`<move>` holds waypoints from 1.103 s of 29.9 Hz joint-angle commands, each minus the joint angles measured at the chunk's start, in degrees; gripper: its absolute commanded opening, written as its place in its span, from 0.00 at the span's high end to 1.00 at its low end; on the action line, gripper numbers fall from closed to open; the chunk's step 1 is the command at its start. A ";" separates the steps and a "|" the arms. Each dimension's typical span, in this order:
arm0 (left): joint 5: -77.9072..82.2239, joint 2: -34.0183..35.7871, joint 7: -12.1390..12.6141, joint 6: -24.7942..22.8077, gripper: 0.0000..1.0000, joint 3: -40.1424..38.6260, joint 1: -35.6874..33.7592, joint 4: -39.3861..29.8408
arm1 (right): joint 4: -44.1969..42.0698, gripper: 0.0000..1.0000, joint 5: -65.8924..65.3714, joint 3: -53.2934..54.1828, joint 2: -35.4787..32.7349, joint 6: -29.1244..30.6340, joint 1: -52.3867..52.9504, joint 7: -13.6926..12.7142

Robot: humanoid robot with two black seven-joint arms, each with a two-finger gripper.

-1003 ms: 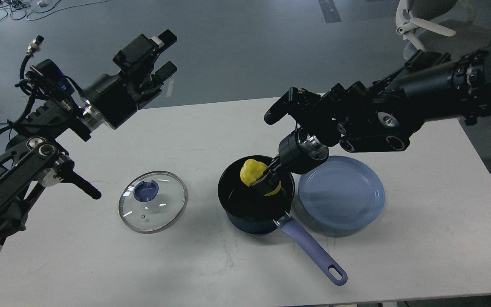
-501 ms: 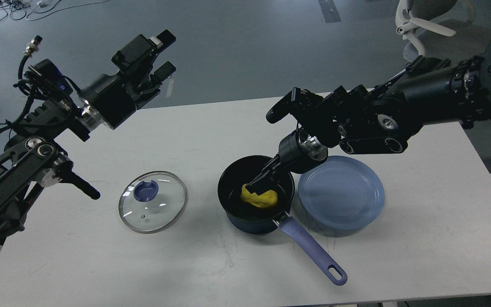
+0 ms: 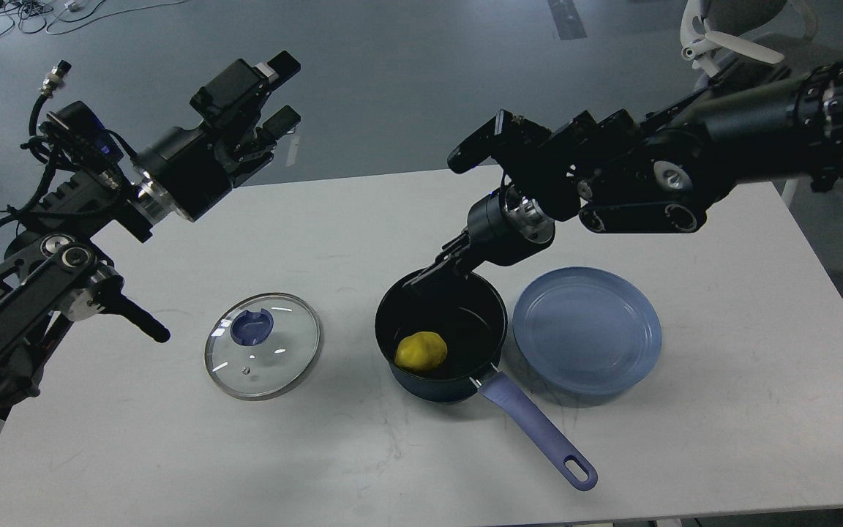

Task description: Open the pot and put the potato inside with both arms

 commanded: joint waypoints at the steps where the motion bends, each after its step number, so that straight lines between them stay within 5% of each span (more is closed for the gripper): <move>1: 0.01 0.14 0.00 -0.09 0.03 0.06 0.28 -0.01 | 0.37 0.05 0.46 6.04 -9.88 0.00 -2.43 0.00; 12: -0.26 -1.52 -0.09 -0.01 0.03 -0.12 2.47 -0.01 | 0.81 0.05 18.19 35.36 -30.28 0.08 -29.03 0.00; 22: -8.07 -6.35 -0.27 -0.01 0.03 -4.60 8.01 1.84 | 0.28 0.04 29.73 59.03 -31.08 1.31 -53.05 0.00; 28: -11.59 -11.97 -0.27 -0.18 0.03 -11.09 15.56 2.81 | -0.24 0.04 36.93 67.30 -30.99 13.16 -62.89 0.00; 33: -13.26 -16.10 -0.18 -0.80 0.03 -13.12 18.21 4.73 | -0.33 0.03 37.20 69.76 -30.73 14.59 -66.42 0.00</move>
